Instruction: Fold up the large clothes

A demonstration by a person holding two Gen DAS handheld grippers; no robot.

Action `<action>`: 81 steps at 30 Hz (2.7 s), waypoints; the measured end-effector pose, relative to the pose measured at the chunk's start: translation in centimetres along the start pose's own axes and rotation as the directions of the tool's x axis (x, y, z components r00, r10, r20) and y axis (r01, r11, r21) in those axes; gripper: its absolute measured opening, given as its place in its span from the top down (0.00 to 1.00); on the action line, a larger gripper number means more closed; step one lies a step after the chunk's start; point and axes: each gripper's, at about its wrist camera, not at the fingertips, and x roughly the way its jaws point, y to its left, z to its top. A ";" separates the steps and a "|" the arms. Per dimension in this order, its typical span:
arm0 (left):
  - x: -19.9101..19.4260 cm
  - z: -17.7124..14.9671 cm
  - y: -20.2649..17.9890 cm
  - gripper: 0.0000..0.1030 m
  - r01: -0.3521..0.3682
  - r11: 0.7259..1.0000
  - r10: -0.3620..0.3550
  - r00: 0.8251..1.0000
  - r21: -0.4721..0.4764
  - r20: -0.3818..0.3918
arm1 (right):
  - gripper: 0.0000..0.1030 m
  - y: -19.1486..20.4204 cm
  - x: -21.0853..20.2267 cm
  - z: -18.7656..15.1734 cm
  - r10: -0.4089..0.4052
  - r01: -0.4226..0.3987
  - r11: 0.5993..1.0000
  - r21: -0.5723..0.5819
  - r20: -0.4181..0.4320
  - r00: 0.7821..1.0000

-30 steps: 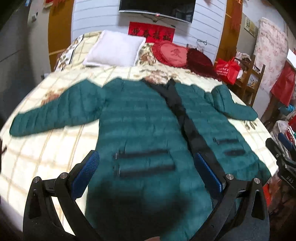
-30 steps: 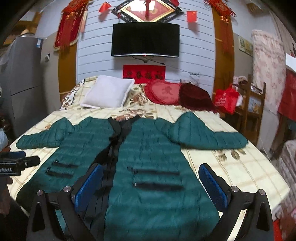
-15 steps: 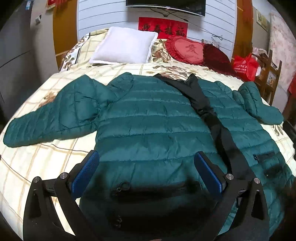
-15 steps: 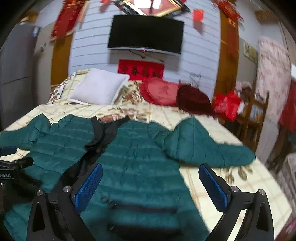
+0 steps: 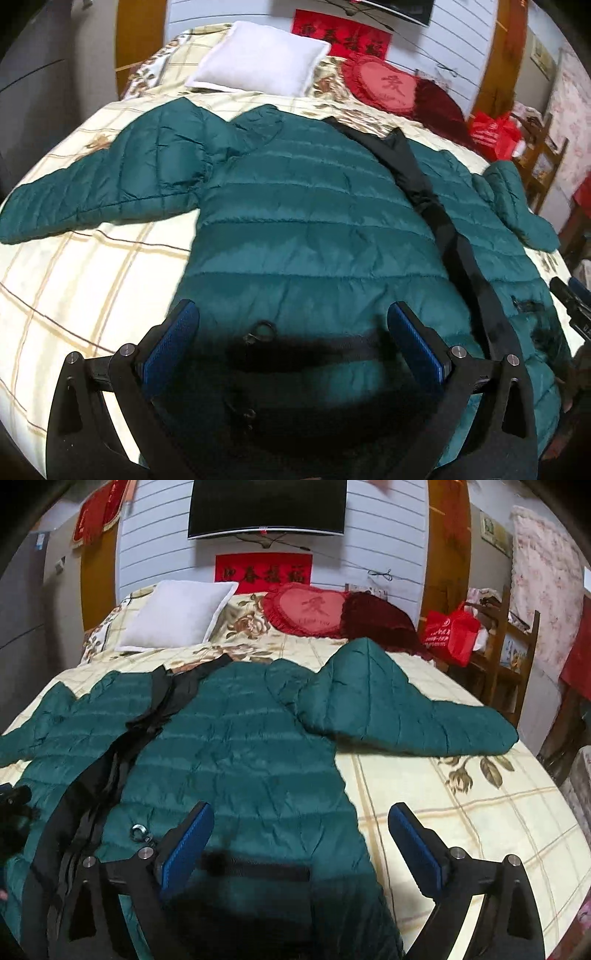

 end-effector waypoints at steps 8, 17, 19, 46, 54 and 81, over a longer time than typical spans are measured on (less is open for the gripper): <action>0.6 0.0 -1.0 0.00 -0.036 0.995 0.036 0.999 0.090 0.002 | 0.08 1.7 -1.8 -0.3 -0.074 0.074 0.997 -0.027 0.006 0.997; 2.6 0.0 -0.6 0.00 -0.042 0.993 0.051 0.995 0.107 -0.091 | 0.04 9.1 -7.3 0.8 0.089 -0.084 0.996 -0.029 0.264 0.960; 2.6 -0.1 -0.7 0.00 -0.050 0.992 0.061 0.994 0.117 -0.094 | 0.04 10.7 -5.4 0.8 0.172 -0.166 0.985 -0.048 0.157 0.972; 2.6 -0.2 -0.9 0.00 -0.048 0.989 0.065 0.991 0.138 -0.116 | 0.00 13.2 1.9 -1.8 0.156 -0.188 0.978 -0.093 -0.275 0.949; 2.5 -0.2 -1.0 0.00 -0.051 0.988 0.067 0.991 0.143 -0.113 | 0.00 13.2 1.9 -1.9 0.154 -0.189 0.976 -0.110 -0.269 0.951; 2.6 -0.3 -1.1 0.00 -0.043 0.988 0.059 0.992 0.148 -0.107 | 0.00 13.4 1.8 -2.0 0.150 -0.190 0.974 -0.124 -0.276 0.949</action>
